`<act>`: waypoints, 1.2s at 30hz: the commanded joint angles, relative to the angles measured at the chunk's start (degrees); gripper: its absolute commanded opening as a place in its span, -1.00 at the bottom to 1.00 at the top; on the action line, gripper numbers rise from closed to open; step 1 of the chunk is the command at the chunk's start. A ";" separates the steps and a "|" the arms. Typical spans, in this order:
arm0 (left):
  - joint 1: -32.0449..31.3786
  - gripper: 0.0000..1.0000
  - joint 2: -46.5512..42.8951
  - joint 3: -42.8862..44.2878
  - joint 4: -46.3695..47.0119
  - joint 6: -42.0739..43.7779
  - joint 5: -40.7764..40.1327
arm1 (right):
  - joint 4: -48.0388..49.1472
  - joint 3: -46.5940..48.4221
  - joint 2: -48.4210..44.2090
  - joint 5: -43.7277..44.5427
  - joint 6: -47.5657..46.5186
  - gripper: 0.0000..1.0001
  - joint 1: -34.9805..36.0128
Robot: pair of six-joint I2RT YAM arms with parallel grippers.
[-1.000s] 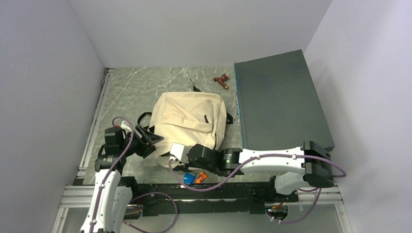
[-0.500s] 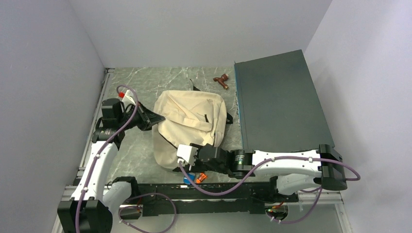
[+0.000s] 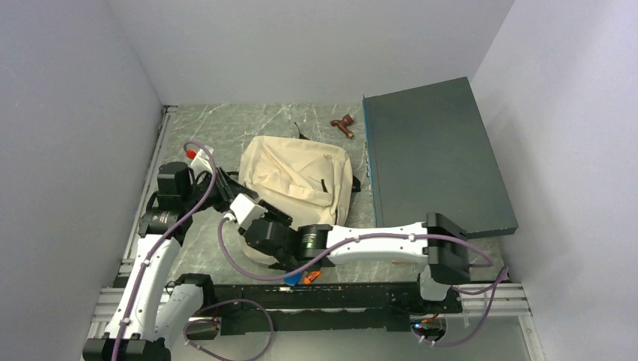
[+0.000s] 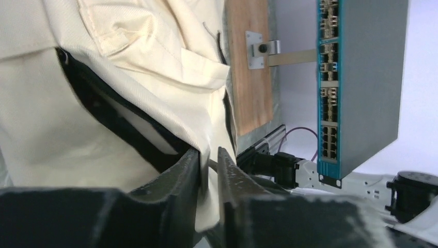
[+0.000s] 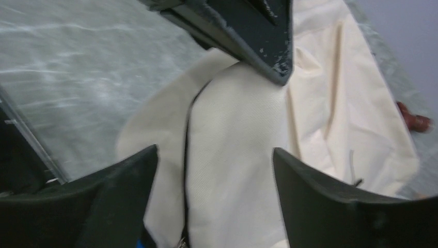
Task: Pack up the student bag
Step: Adjust the student bag at the center of the board.
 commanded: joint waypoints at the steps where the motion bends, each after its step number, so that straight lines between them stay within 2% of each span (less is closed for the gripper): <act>1: -0.45 -0.35 -2.89 4.60 -12.49 4.19 -11.21 | -5.80 5.25 2.28 12.06 1.43 -0.44 0.26; 3: -0.50 -0.06 -6.13 3.60 -17.48 2.08 -19.49 | -4.99 4.40 1.04 8.99 1.65 -0.73 0.22; 5: -0.50 0.14 -12.66 0.51 -20.01 -2.24 -25.27 | -4.54 3.28 -0.30 6.36 5.20 -1.00 -0.09; 7: -0.48 0.47 -18.33 -2.97 -21.09 -7.04 -28.67 | -4.89 2.77 -1.56 4.25 7.93 -1.00 -0.79; 8: -0.52 0.54 -20.79 -4.27 -21.95 -8.78 -29.56 | -4.70 2.32 -2.25 3.92 8.99 -1.00 -0.91; 11: -0.53 0.51 -24.67 -7.12 -23.55 -13.10 -28.39 | -3.16 0.28 -4.78 2.00 11.69 -1.00 -1.62; 15: -0.53 0.43 -23.25 -12.70 -18.35 -17.16 -14.04 | -0.84 -2.31 -7.75 -3.12 12.86 -1.00 -3.44; 18: -0.80 0.37 -20.05 -15.01 -15.83 -18.16 -6.58 | 1.08 -4.21 -9.13 -4.63 11.22 -0.95 -3.96; 21: -1.81 0.36 -16.43 -12.16 -18.59 -17.07 -6.98 | 1.07 -4.27 -9.30 -5.75 10.25 -0.95 -4.41; 25: -5.17 0.57 -13.26 -9.34 -16.38 -19.76 -10.09 | 0.76 -3.55 -8.77 -6.59 9.26 -1.00 -4.39; 27: -8.50 0.57 -9.34 -8.25 -16.31 -21.82 -10.65 | 0.33 -2.95 -8.20 -6.45 8.66 -1.00 -4.31; 32: -15.59 0.47 2.98 -2.03 -23.55 -25.12 -12.85 | 1.00 -2.33 -7.38 -6.73 6.70 -1.00 -3.72; 36: -18.31 0.58 6.67 -1.72 -21.26 -30.96 -9.83 | -0.12 -0.53 -5.94 -4.99 3.90 -1.00 -2.49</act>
